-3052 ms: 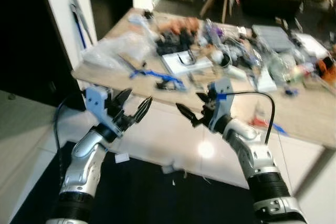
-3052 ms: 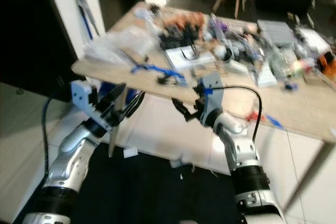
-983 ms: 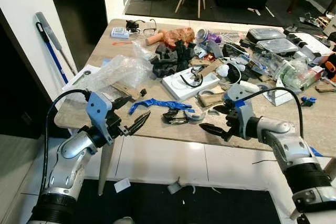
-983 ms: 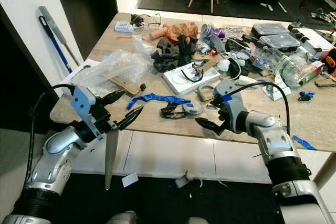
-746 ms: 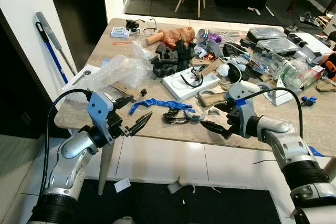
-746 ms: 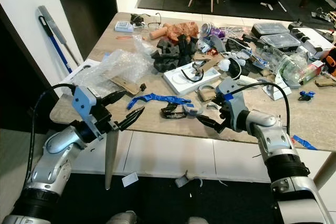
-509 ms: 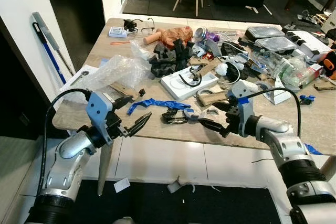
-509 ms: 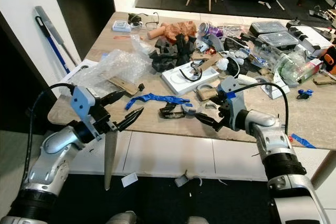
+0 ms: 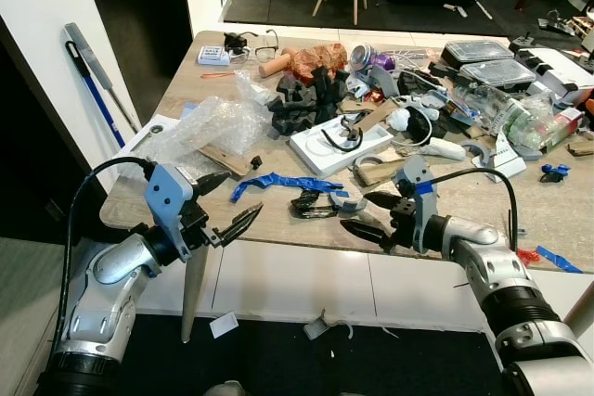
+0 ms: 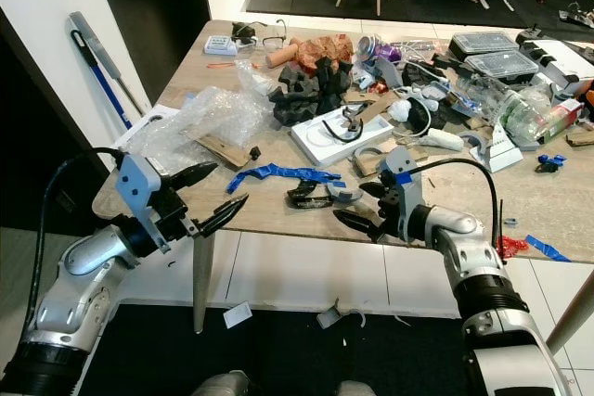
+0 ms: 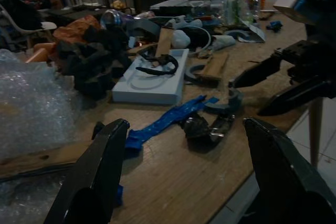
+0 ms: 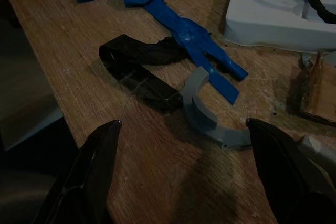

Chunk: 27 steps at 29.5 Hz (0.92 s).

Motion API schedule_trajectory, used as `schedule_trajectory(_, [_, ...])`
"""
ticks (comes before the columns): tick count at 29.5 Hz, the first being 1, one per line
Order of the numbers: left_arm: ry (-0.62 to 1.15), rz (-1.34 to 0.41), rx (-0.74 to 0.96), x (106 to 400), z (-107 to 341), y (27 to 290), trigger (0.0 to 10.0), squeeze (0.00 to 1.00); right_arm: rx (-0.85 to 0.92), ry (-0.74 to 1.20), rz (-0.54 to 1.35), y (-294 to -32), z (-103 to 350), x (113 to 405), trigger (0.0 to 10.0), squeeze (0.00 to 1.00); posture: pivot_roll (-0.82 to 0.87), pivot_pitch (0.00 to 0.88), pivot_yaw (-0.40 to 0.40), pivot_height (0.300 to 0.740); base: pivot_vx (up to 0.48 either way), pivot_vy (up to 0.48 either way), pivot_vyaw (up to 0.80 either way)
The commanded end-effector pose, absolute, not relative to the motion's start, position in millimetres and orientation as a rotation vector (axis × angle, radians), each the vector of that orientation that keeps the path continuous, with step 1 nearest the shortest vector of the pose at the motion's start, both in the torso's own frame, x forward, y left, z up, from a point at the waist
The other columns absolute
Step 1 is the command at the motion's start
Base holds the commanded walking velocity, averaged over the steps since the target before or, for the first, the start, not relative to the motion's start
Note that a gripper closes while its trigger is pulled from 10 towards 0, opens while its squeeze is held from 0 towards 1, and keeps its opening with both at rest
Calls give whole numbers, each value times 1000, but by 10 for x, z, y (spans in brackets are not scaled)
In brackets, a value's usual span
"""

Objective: Picking trash to rubbish bin

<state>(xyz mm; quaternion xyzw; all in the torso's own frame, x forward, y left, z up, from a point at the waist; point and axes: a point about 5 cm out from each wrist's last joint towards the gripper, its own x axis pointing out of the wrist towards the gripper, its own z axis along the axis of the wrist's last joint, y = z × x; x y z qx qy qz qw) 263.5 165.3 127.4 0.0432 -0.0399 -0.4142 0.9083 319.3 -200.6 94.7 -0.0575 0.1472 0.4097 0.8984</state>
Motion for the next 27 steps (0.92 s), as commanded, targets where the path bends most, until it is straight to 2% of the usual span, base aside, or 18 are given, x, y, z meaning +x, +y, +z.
schedule_trajectory(1, [-71, -858, 95, 2621, 1281, 1703, 10000, 0, -132, 313, 859, -2003, 915, 3176, 10000, 0, 67, 0, 4, 740, 0, 0, 0])
schedule_trajectory(9, [-62, -851, 107, 2617, 1296, 1761, 10000, 0, -279, 359, 893, -2014, 809, 3125, 10000, 0, 67, 0, 1, 740, 0, 0, 0])
schedule_trajectory(17, [-58, -850, 110, 2611, 1298, 1773, 10000, 0, -280, 360, 873, -2032, 792, 3141, 10000, 0, 67, 0, 3, 740, 0, 0, 0])
schedule_trajectory(18, [-57, -850, 111, 2609, 1298, 1775, 10000, 0, -280, 370, 866, -2042, 776, 3138, 9647, 0, 67, 0, 3, 740, 0, 0, 0])
schedule_trajectory(19, [-57, -851, 111, 2607, 1298, 1776, 10000, 0, -286, 383, 859, -2056, 757, 3135, 4941, 0, 67, 0, 3, 740, 0, 0, 0])
schedule_trajectory(20, [-56, -851, 110, 2606, 1298, 1777, 10000, 0, -292, 395, 855, -2067, 739, 3129, 1255, 0, 67, 0, 3, 740, 0, 0, 0])
schedule_trajectory(21, [-56, -851, 110, 2606, 1298, 1777, 10000, 0, -292, 395, 855, -2067, 739, 3129, 1255, 0, 67, 0, 3, 740, 0, 0, 0])
schedule_trajectory(22, [-55, -852, 110, 2606, 1298, 1778, 10000, 0, -293, 405, 857, -2074, 724, 3119, 0, 0, 66, 0, 5, 740, 0, 0, 0])
schedule_trajectory(27, [-53, -853, 109, 2602, 1300, 1778, 10000, 0, -295, 418, 871, -2087, 692, 3095, 0, 0, 67, 0, 4, 740, 0, 0, 0])
